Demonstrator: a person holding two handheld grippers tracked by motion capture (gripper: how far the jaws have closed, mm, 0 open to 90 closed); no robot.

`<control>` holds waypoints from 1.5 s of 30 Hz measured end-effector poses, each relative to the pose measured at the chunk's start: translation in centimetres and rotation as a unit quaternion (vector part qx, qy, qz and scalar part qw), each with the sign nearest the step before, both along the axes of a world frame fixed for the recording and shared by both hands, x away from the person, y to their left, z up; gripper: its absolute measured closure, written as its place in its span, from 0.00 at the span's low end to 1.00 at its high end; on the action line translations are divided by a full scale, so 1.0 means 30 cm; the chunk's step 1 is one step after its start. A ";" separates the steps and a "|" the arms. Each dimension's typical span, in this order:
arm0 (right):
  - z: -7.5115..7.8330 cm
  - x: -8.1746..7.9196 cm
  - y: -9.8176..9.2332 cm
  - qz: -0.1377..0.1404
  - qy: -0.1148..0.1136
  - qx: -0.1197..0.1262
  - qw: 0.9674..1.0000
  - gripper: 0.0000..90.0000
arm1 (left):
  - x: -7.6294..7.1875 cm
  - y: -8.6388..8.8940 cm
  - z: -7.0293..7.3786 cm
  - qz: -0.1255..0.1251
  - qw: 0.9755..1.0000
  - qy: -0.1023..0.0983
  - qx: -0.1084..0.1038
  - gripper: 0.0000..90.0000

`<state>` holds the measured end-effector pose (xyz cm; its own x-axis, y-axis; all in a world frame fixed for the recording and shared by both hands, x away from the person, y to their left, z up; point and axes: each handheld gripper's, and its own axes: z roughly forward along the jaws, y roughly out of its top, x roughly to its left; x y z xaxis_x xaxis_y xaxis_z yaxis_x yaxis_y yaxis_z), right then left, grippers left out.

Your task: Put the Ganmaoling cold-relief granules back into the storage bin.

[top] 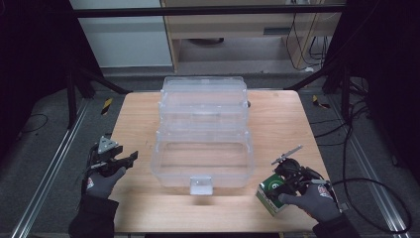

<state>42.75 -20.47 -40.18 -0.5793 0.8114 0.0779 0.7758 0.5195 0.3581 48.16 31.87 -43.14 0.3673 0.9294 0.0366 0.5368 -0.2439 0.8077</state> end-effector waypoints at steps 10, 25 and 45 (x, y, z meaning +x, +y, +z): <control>-0.034 0.010 0.012 0.003 0.025 -0.017 1.000 0.06 | 0.002 0.000 -0.006 0.000 1.000 0.004 0.003 0.38; -0.072 0.027 0.005 0.004 0.048 -0.032 0.998 0.13 | 0.004 -0.003 -0.013 -0.002 1.000 0.008 0.005 0.38; -0.068 0.043 0.019 0.007 0.067 -0.051 0.996 0.19 | 0.005 -0.003 -0.014 -0.001 1.000 0.009 0.004 0.38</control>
